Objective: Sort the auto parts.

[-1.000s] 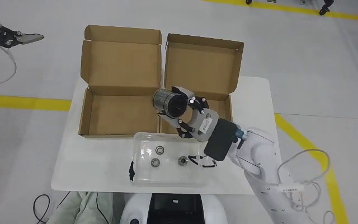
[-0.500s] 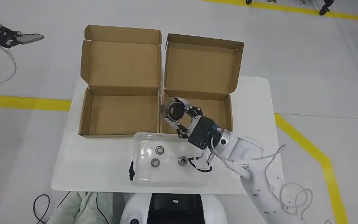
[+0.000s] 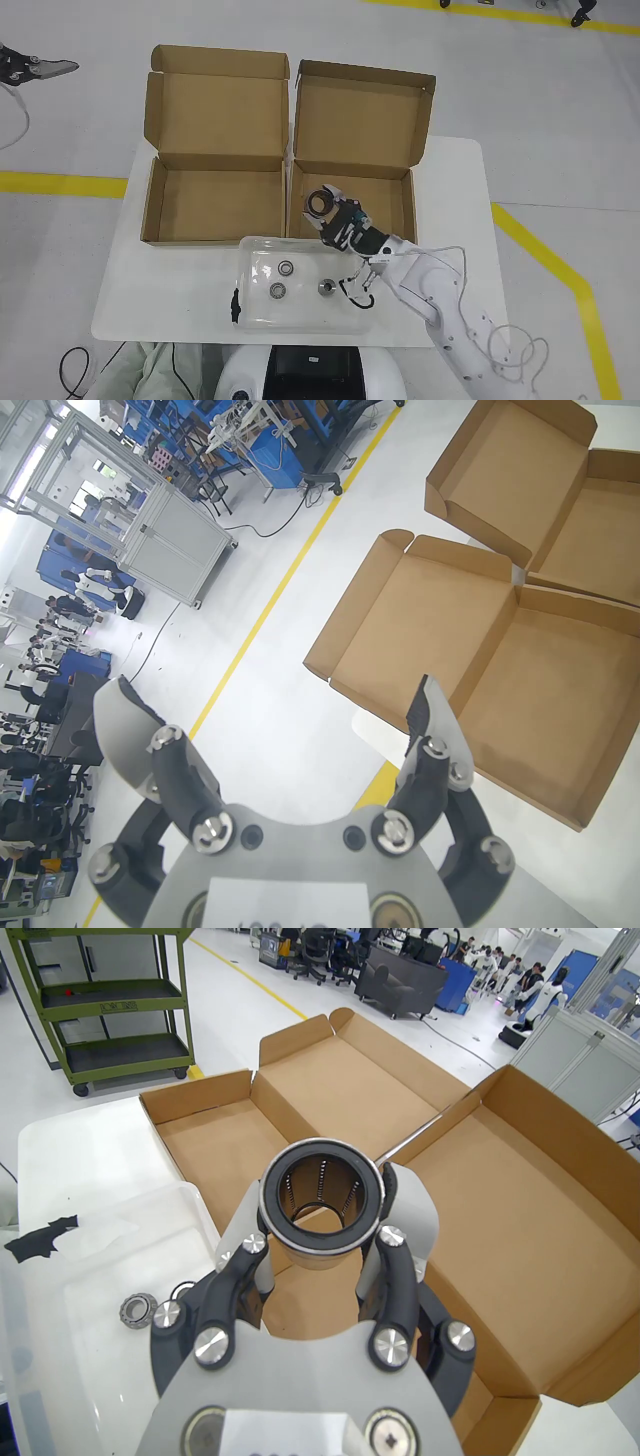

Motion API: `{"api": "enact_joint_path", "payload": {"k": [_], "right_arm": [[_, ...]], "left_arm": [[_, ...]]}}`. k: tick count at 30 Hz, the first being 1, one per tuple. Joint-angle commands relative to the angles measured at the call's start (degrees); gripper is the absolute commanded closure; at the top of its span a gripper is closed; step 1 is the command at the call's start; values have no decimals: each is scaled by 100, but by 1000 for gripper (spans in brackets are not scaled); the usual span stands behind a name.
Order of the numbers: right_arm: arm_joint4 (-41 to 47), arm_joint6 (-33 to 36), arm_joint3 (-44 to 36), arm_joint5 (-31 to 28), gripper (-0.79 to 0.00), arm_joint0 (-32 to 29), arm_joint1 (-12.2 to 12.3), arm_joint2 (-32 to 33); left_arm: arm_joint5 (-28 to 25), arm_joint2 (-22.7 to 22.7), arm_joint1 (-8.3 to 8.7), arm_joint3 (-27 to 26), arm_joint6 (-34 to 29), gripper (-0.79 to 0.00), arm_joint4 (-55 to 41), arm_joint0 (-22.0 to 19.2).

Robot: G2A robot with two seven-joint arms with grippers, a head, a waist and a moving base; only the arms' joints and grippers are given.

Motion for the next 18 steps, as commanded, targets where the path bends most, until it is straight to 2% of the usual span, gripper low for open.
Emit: {"api": "enact_joint_path", "payload": {"k": [1,7,18], "right_arm": [[41,92,44,-5,0,54,-6,-15],[377,67,80,176,0,85,-9,172],[530,187,235,-29,0,280,-15,157]], "left_arm": [[0,0,0,0,0,-785,0,0],[0,0,0,0,0,-785,0,0],[0,0,0,0,0,-785,0,0]]}}
